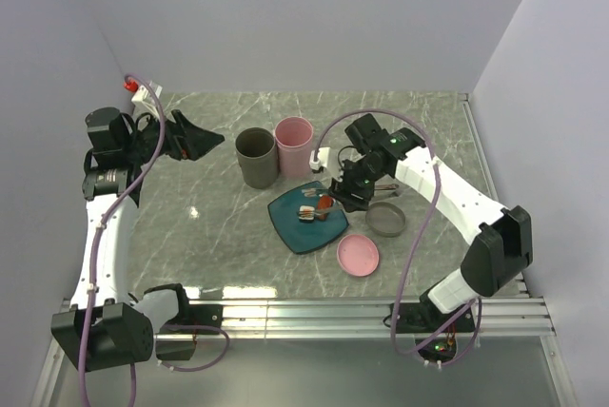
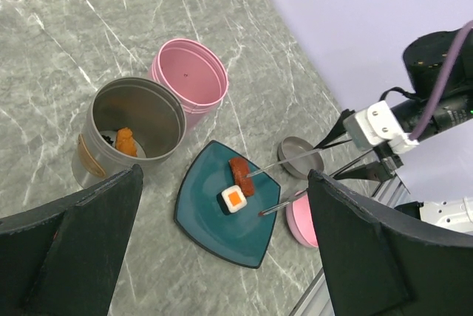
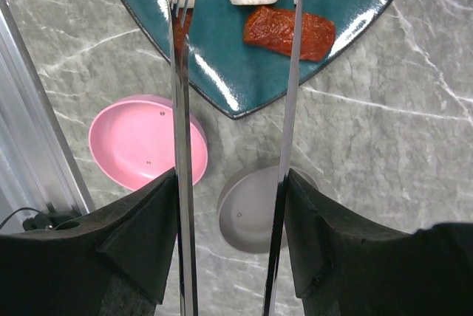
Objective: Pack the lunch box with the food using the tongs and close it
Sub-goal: Pick up the fake food from the plate.
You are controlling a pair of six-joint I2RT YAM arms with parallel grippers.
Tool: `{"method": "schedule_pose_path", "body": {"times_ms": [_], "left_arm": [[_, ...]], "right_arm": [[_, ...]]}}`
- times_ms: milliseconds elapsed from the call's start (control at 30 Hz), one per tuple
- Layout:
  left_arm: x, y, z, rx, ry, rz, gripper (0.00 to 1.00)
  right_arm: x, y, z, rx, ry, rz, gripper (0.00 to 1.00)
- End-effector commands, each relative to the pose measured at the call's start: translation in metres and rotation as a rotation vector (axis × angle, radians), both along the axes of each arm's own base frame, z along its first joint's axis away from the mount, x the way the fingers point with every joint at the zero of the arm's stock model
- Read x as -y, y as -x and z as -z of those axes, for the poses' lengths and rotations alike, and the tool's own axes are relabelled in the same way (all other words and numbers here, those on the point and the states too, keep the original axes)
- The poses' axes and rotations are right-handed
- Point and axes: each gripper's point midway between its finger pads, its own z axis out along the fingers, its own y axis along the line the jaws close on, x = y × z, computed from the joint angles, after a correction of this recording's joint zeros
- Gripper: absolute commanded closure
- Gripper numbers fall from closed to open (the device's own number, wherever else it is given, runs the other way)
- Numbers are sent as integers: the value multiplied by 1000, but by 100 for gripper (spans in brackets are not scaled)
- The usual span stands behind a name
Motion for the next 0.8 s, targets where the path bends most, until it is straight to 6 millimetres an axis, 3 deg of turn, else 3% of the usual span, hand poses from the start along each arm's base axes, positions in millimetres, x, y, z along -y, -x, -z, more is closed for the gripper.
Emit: {"method": "schedule_pose_path", "body": {"times_ms": [0, 567, 767], "left_arm": [[1, 4, -9, 56, -16, 9, 1], [0, 1, -4, 44, -13, 9, 1], [0, 0, -3, 39, -12, 9, 1]], "right_arm": [[-10, -7, -3, 4, -14, -25, 39], [-8, -23, 33, -14, 62, -8, 39], [-9, -20, 43, -46, 74, -19, 39]]}}
